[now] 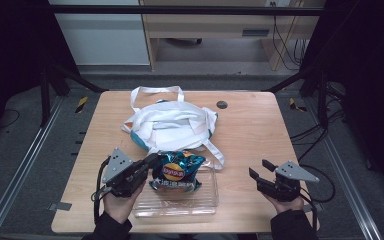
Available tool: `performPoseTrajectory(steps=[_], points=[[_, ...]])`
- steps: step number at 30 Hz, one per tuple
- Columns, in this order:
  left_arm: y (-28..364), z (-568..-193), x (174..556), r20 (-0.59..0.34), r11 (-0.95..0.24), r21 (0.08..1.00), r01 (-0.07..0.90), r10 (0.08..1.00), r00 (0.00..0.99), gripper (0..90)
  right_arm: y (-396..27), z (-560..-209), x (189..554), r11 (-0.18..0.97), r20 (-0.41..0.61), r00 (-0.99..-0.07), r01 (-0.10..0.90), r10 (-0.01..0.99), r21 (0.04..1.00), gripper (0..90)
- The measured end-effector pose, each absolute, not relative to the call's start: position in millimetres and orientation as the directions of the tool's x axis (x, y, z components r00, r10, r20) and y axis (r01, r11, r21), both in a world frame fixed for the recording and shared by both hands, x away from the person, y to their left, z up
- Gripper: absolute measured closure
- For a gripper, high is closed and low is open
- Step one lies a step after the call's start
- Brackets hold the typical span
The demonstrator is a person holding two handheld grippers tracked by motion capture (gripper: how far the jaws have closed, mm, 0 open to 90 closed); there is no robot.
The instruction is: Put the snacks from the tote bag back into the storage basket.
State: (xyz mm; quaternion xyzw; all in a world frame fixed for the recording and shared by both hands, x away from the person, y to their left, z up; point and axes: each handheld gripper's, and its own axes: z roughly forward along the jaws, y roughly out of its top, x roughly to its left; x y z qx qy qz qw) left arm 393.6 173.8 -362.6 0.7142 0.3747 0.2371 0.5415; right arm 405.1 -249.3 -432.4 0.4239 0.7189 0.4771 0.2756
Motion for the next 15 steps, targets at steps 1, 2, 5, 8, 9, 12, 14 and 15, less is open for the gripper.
performPoseTrajectory(steps=[1,2,5,8,9,12,14,15], points=[[173.0,-362.0,393.1,-0.073,-0.129,0.950,0.285,0.795,0.602,90.0,-249.3,-432.4,405.2,0.182,0.011,-0.488,0.346,0.873,0.921,42.0],[172.5,-361.7,393.2,-0.075,-0.128,0.948,0.290,0.799,0.597,90.0,-249.4,-432.4,405.1,0.179,0.014,-0.486,0.349,0.874,0.920,42.0],[173.4,-362.2,396.3,-0.069,-0.125,0.950,0.287,0.812,0.580,90.0,-250.0,-432.6,405.4,0.182,0.010,-0.486,0.347,0.874,0.920,42.1],[175.2,-363.1,403.6,-0.072,-0.113,0.951,0.287,0.825,0.561,90.0,-249.8,-433.0,405.8,0.182,0.010,-0.486,0.347,0.874,0.920,42.1],[175.8,-363.2,406.2,-0.069,-0.114,0.952,0.285,0.827,0.558,90.0,-249.7,-433.1,406.0,0.184,0.009,-0.487,0.348,0.873,0.919,42.1],[175.3,-363.2,413.4,-0.065,-0.114,0.952,0.283,0.830,0.554,90.0,-249.1,-433.5,406.3,0.184,0.010,-0.486,0.350,0.874,0.918,42.1],[174.0,-363.1,418.3,-0.056,-0.122,0.952,0.279,0.830,0.555,89.9,-249.4,-433.5,406.4,0.184,0.009,-0.485,0.350,0.874,0.918,42.1],[173.4,-362.8,420.9,-0.054,-0.125,0.952,0.279,0.829,0.556,89.8,-249.3,-433.5,406.2,0.182,0.012,-0.485,0.351,0.875,0.919,42.1]])
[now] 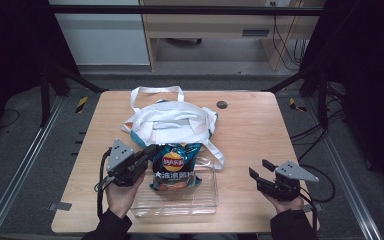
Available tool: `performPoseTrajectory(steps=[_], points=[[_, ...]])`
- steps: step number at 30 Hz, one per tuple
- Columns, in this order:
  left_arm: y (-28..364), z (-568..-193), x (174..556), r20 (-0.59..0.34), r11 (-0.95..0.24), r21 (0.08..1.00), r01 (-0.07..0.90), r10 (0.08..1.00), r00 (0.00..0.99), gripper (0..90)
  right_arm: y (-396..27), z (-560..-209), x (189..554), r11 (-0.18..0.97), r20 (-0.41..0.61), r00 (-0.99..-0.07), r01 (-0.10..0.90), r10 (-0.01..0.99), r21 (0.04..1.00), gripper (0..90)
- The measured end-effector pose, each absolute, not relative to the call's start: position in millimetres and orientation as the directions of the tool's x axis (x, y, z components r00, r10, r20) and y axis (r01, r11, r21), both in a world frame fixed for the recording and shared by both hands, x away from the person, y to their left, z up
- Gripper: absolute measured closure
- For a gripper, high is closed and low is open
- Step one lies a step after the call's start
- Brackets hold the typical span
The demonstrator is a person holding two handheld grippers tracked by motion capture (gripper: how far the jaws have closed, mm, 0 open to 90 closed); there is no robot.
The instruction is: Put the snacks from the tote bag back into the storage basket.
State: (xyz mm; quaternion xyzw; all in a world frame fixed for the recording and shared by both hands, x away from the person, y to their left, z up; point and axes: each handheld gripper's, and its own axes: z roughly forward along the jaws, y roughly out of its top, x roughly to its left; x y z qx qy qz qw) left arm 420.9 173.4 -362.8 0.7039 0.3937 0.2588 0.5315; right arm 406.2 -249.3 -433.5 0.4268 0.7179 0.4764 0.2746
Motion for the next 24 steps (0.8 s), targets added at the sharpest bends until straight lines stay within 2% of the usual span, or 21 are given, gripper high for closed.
performPoseTrajectory(steps=[13,18,24], points=[[175.2,-364.5,447.4,-0.082,-0.095,0.948,0.303,0.849,0.522,89.0,-250.0,-435.0,407.3,0.177,0.015,-0.474,0.357,0.880,0.917,40.2],[173.5,-363.3,447.6,-0.053,-0.122,0.948,0.295,0.851,0.522,89.0,-250.1,-435.6,408.2,0.170,0.022,-0.466,0.364,0.884,0.916,37.2],[175.3,-366.2,448.3,-0.082,-0.099,0.955,0.280,0.817,0.570,87.1,-250.6,-436.6,409.0,0.164,0.027,-0.457,0.373,0.889,0.913,34.2]])
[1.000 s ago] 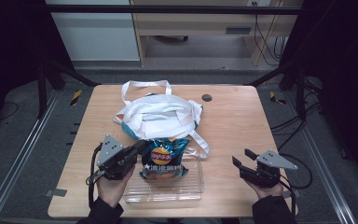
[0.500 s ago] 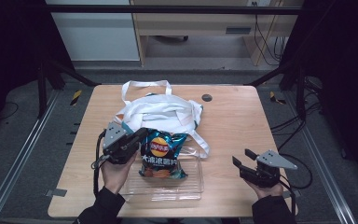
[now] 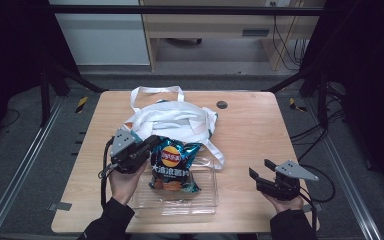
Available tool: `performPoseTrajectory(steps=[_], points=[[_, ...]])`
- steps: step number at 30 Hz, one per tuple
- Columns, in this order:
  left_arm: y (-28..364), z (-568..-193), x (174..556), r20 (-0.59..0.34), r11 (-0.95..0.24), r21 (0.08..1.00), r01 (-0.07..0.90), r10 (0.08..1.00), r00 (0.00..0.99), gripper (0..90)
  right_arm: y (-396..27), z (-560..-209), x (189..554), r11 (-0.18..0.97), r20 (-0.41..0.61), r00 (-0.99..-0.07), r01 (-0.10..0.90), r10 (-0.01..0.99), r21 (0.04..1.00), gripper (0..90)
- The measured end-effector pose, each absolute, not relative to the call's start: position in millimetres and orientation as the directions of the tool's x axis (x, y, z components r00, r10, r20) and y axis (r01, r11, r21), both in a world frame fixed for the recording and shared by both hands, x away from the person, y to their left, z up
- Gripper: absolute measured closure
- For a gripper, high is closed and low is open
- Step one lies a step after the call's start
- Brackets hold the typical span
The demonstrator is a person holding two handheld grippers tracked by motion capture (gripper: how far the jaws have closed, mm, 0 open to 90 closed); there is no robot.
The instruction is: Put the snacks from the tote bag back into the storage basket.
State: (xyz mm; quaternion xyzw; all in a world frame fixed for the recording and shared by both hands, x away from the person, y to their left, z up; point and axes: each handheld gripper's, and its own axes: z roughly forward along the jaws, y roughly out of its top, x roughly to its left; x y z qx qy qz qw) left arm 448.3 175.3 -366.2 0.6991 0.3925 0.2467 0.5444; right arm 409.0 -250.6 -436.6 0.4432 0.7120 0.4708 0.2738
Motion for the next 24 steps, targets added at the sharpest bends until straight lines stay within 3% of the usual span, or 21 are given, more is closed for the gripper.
performPoseTrajectory(steps=[6,8,10,13,24], points=[[174.5,-367.8,444.6,-0.056,-0.104,0.967,0.234,0.804,0.591,74.5,-250.6,-436.8,409.2,0.163,0.031,-0.456,0.379,0.890,0.911,33.6],[175.7,-367.4,443.4,-0.050,-0.108,0.968,0.227,0.803,0.594,74.3,-250.7,-436.8,409.2,0.164,0.029,-0.456,0.377,0.890,0.912,33.6],[177.1,-366.9,442.3,-0.053,-0.107,0.968,0.225,0.794,0.605,77.6,-251.0,-436.6,409.2,0.162,0.030,-0.455,0.377,0.890,0.912,33.6],[177.2,-364.9,440.7,-0.072,-0.099,0.967,0.235,0.778,0.624,89.8,-250.8,-436.6,409.0,0.162,0.031,-0.455,0.378,0.890,0.912,33.6],[181.3,-354.6,429.2,-0.155,-0.016,0.962,0.273,0.791,0.592,90.0,-250.7,-435.4,408.2,0.157,0.034,-0.458,0.372,0.888,0.915,33.6]])
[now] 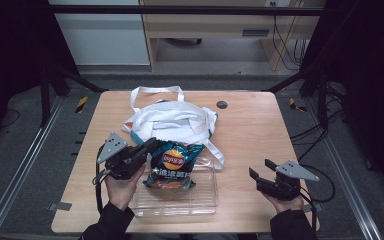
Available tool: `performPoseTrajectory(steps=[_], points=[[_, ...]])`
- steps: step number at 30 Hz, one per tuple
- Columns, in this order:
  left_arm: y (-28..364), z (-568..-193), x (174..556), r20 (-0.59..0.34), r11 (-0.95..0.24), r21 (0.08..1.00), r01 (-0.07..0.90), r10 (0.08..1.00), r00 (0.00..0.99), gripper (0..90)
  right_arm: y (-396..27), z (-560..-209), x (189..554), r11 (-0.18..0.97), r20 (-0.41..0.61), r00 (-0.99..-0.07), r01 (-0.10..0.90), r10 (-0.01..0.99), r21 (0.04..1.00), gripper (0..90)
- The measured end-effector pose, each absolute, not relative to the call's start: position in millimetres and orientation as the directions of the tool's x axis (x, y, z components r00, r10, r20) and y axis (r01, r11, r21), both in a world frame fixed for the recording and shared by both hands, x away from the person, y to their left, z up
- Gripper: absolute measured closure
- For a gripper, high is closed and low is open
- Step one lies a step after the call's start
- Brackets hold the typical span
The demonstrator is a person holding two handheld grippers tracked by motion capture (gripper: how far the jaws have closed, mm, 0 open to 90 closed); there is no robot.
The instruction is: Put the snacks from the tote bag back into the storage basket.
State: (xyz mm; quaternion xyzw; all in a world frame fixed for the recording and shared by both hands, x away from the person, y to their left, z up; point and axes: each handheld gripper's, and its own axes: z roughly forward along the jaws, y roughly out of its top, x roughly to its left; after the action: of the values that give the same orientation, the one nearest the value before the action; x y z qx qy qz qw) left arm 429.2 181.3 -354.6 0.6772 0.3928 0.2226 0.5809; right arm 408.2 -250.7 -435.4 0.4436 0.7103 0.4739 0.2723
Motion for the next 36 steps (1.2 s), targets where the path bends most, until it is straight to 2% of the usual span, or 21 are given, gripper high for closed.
performPoseTrajectory(steps=[6,13,14,18,24,29,36], points=[[183.8,-362.7,436.8,-0.129,-0.048,0.956,0.288,0.814,0.566,90.0,-250.8,-435.5,408.6,0.161,0.029,-0.459,0.371,0.888,0.915,33.7],[183.2,-365.3,435.7,-0.096,-0.068,0.963,0.261,0.819,0.566,88.8,-250.5,-435.5,408.4,0.161,0.030,-0.459,0.372,0.888,0.914,33.6],[183.1,-365.5,435.8,-0.096,-0.069,0.963,0.262,0.816,0.570,87.2,-250.5,-435.6,408.5,0.163,0.029,-0.460,0.372,0.887,0.914,33.6],[185.2,-365.4,433.9,-0.085,-0.082,0.967,0.242,0.791,0.606,70.1,-250.6,-435.6,408.5,0.161,0.030,-0.457,0.373,0.889,0.914,32.7],[192.4,-359.9,425.9,-0.066,-0.098,0.967,0.236,0.797,0.601,56.6,-250.8,-435.6,408.4,0.159,0.031,-0.454,0.374,0.890,0.914,32.0],[198.8,-357.3,418.2,-0.063,-0.106,0.964,0.243,0.799,0.598,48.7,-251.1,-435.6,408.4,0.158,0.031,-0.452,0.375,0.891,0.913,31.7],[213.0,-359.5,410.2,-0.041,-0.123,0.961,0.247,0.821,0.569,42.9,-252.0,-435.4,408.1,0.153,0.032,-0.446,0.374,0.895,0.915,29.7]])
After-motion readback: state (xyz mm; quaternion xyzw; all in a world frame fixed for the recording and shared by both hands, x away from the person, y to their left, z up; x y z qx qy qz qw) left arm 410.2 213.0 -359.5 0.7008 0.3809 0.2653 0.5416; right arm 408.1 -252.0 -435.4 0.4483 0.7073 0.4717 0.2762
